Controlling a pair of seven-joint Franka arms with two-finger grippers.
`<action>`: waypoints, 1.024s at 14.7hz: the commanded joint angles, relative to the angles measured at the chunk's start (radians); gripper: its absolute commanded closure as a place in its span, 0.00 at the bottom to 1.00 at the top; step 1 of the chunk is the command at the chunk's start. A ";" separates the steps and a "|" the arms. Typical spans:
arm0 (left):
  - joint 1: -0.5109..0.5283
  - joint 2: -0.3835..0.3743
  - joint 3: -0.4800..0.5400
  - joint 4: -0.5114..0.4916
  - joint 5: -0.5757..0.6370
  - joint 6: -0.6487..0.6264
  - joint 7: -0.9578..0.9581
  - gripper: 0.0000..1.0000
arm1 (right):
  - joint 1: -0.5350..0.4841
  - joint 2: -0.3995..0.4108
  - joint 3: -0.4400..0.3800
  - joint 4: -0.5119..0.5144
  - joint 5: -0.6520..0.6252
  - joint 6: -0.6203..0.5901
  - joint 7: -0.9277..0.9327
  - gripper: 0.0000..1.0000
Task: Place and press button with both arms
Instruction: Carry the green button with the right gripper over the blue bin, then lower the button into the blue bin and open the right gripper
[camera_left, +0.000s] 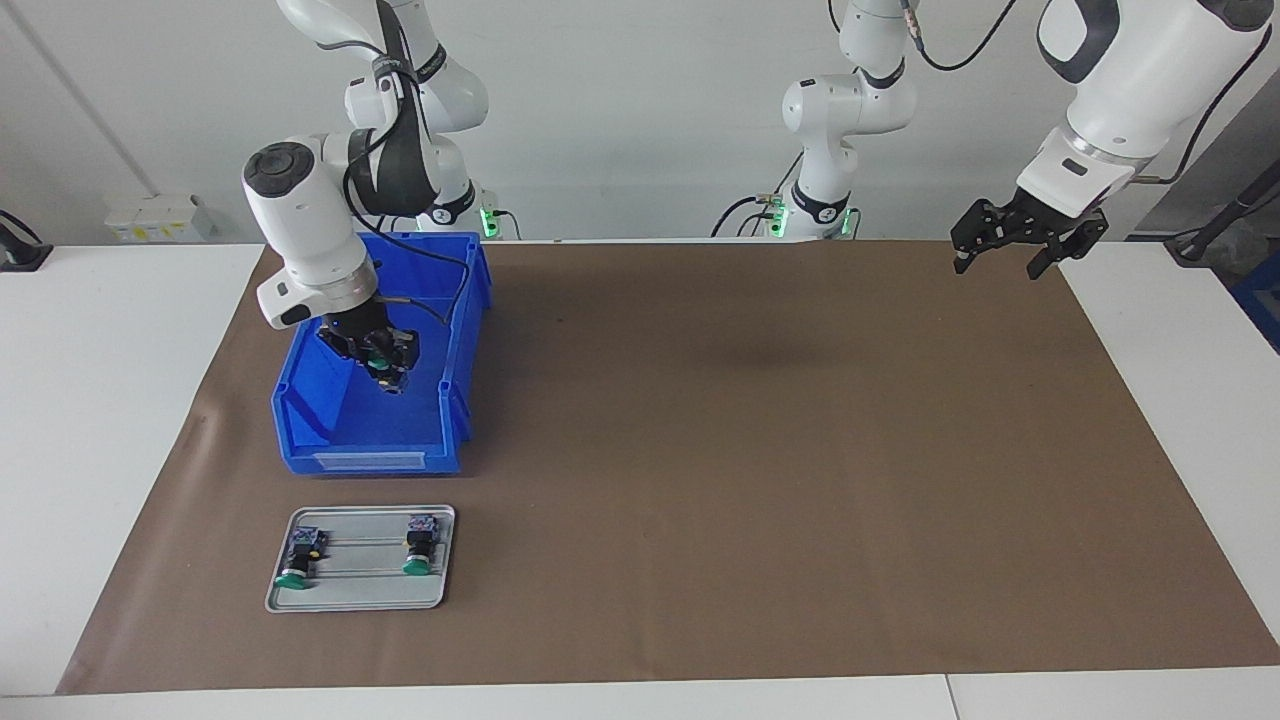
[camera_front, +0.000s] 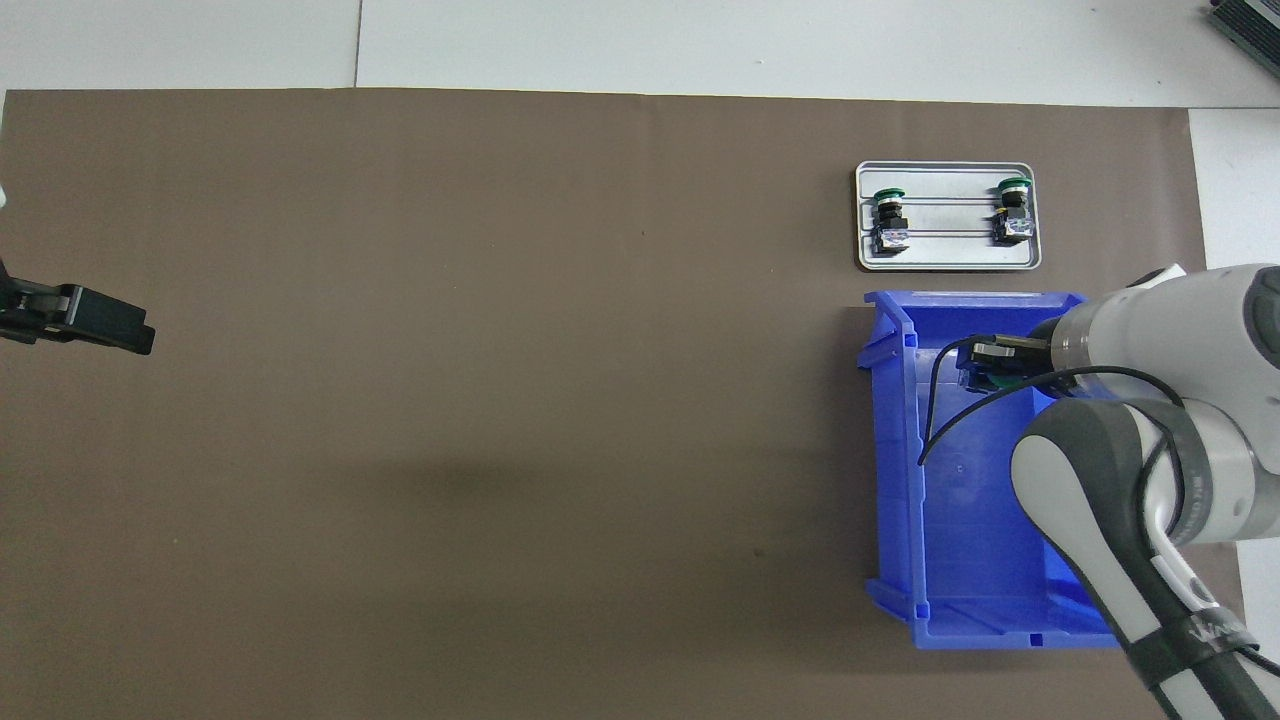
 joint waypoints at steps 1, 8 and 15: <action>0.012 -0.026 -0.008 -0.035 0.016 0.022 0.006 0.00 | -0.044 -0.006 0.015 -0.099 0.005 0.117 -0.072 1.00; 0.012 -0.028 -0.008 -0.035 0.016 0.022 0.006 0.00 | -0.069 0.086 0.017 -0.101 0.014 0.195 -0.091 0.94; 0.012 -0.028 -0.008 -0.035 0.016 0.022 0.006 0.00 | -0.053 0.064 0.017 -0.008 0.016 0.111 -0.083 0.00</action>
